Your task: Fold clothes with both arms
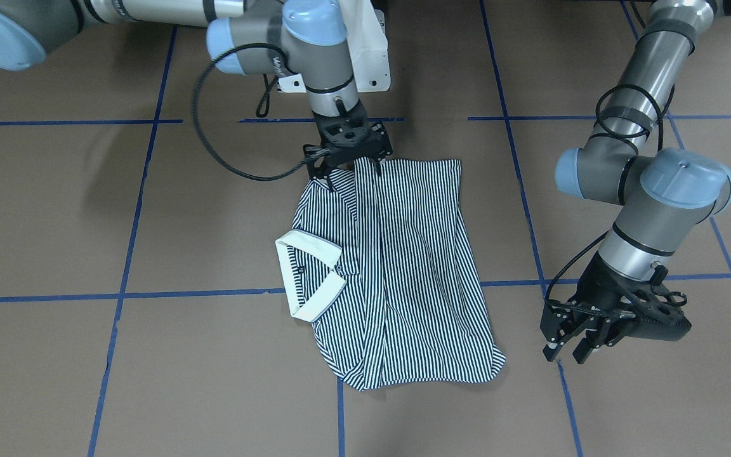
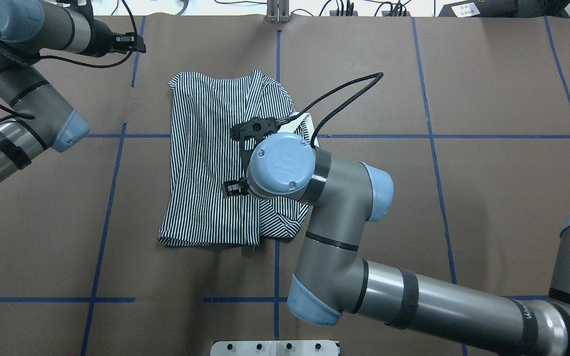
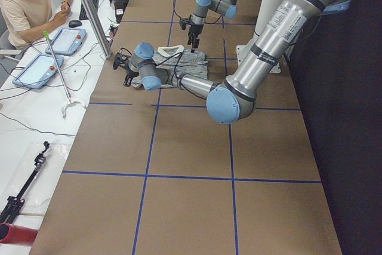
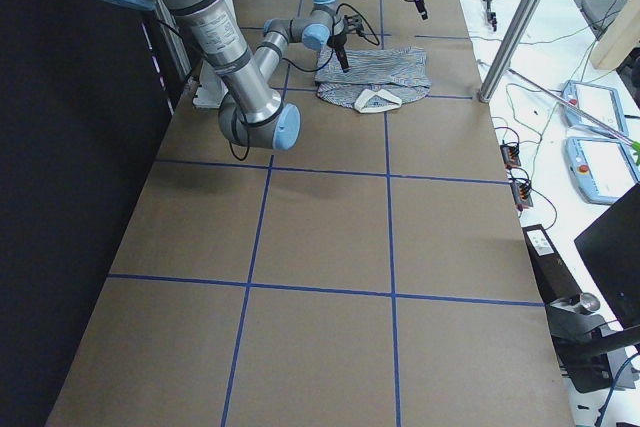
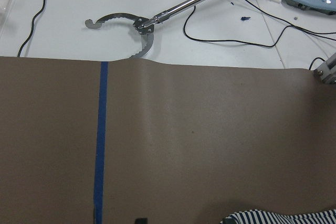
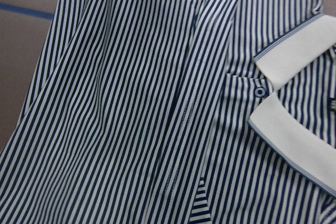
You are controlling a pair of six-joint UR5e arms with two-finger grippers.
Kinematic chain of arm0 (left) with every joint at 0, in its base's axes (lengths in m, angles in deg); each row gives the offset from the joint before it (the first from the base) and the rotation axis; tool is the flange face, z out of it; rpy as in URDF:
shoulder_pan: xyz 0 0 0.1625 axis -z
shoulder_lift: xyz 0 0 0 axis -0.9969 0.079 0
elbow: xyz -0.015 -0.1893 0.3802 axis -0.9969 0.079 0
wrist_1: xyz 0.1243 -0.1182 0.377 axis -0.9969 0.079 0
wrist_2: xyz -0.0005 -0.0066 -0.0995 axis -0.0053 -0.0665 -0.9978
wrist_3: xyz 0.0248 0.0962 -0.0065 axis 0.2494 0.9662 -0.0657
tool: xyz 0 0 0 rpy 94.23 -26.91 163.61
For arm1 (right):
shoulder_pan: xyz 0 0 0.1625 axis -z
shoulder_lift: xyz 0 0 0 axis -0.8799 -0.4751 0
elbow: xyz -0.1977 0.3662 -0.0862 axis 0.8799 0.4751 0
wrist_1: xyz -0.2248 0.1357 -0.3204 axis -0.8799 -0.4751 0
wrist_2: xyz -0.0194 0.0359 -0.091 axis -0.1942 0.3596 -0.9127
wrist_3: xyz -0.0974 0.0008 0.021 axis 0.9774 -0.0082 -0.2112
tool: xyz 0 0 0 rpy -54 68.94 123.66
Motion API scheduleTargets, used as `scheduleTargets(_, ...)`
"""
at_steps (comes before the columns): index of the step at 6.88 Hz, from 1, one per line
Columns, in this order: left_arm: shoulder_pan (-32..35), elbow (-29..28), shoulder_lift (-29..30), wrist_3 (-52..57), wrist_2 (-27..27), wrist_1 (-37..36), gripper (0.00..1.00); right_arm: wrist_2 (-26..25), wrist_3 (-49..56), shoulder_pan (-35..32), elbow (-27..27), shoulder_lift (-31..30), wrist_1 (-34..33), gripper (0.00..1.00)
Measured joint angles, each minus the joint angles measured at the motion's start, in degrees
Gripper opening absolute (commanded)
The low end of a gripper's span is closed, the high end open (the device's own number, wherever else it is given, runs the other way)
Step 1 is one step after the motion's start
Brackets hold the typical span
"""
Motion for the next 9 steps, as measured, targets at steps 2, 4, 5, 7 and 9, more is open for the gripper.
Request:
scheduleTargets(2, 0.00, 0.03, -0.09, -0.17, -0.01, 0.00, 0.57, -2.81, 1.83, 3.82, 4.16, 2.80, -1.07, 0.62)
scheduleTargets(4, -0.04, 0.03, -0.11, -0.38, -0.01, 0.00, 0.57, -4.30, 1.98, 5.57, 4.76, 3.28, -4.15, 0.60)
scheduleTargets(5, -0.04, 0.04, -0.11, -0.49, -0.01, 0.00, 0.57, -4.99, 1.99, 6.12, 4.79, 3.25, -5.57, 0.59)
scheduleTargets(7, -0.04, 0.04, -0.20, -0.60, -0.01, 0.00, 0.57, -6.53, 2.05, 7.37, 4.84, 3.14, -6.71, 0.60)
scheduleTargets(9, -0.04, 0.04, -0.13, -0.64, -0.01, 0.00, 0.57, -6.78, 2.02, 7.67, 4.62, 2.74, -6.85, 0.02)
